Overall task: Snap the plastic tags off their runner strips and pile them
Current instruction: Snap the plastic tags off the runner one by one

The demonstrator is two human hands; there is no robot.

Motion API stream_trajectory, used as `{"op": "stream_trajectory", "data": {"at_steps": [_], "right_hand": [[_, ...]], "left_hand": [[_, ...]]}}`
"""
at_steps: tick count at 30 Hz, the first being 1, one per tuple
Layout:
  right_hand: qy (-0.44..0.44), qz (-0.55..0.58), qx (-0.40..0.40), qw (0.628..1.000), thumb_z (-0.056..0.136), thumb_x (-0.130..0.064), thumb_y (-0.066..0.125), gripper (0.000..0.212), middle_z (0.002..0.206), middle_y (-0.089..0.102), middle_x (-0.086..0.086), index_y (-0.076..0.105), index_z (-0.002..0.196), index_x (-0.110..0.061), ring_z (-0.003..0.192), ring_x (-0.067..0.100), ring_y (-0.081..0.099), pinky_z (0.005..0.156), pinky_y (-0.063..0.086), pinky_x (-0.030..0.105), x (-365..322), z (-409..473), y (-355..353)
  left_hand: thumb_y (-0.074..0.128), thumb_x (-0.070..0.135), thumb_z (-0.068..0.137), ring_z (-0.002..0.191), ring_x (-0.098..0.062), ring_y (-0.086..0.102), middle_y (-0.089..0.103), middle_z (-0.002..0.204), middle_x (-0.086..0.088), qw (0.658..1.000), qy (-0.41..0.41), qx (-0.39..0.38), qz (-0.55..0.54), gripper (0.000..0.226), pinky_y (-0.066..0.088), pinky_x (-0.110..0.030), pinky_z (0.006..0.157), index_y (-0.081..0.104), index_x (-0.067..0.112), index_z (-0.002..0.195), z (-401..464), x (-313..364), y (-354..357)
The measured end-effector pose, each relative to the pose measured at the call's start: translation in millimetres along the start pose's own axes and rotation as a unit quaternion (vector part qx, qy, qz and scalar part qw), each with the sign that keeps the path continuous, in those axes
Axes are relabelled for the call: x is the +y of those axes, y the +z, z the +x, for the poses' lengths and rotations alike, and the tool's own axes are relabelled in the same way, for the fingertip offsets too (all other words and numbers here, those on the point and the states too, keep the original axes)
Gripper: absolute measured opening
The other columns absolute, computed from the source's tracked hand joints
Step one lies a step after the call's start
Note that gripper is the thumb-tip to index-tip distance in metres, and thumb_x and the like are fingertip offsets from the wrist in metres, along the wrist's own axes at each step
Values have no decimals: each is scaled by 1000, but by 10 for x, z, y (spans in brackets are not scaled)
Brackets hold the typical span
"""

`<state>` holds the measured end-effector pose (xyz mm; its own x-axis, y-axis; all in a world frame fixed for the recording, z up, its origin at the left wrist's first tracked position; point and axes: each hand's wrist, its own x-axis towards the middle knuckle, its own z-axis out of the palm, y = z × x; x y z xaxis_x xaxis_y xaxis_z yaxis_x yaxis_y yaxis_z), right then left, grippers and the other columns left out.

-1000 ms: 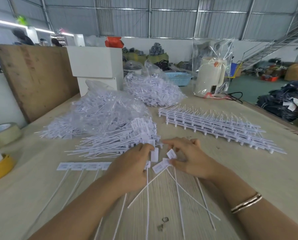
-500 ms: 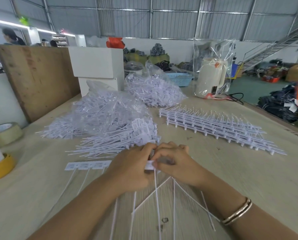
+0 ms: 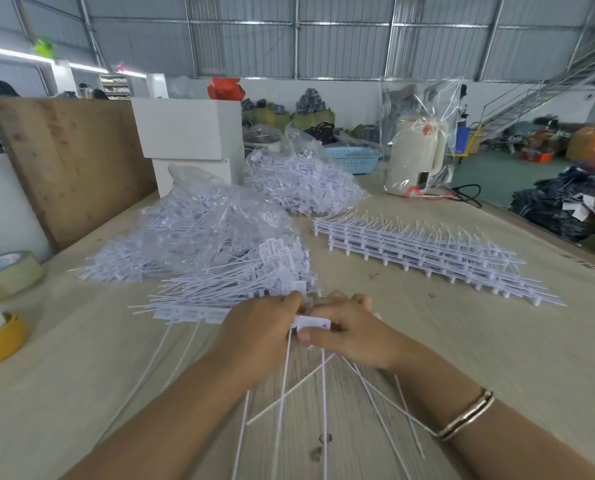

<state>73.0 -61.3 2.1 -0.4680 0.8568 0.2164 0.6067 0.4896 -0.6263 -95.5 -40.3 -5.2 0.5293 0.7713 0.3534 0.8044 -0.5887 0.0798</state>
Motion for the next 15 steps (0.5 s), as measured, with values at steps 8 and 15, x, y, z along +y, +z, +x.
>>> {"op": "stream_trajectory", "data": {"at_steps": [8, 15], "right_hand": [[-66, -119, 74, 988, 91, -22, 60, 20, 66, 48, -14, 65, 72, -24, 77, -4, 44, 80, 17, 32, 68, 3, 58], [-102, -180, 145, 968, 92, -34, 51, 25, 65, 54, -10, 67, 77, -23, 72, -1, 44, 81, 19, 34, 86, -12, 48]], "left_hand": [[54, 23, 88, 83, -24, 61, 63, 87, -2, 995, -11, -45, -88, 12, 49, -36, 70, 45, 30, 84, 16, -71, 88], [57, 24, 91, 73, -1, 57, 57, 73, 14, 970, -44, -54, -233, 24, 41, -17, 62, 50, 36, 72, 49, -157, 73]]}}
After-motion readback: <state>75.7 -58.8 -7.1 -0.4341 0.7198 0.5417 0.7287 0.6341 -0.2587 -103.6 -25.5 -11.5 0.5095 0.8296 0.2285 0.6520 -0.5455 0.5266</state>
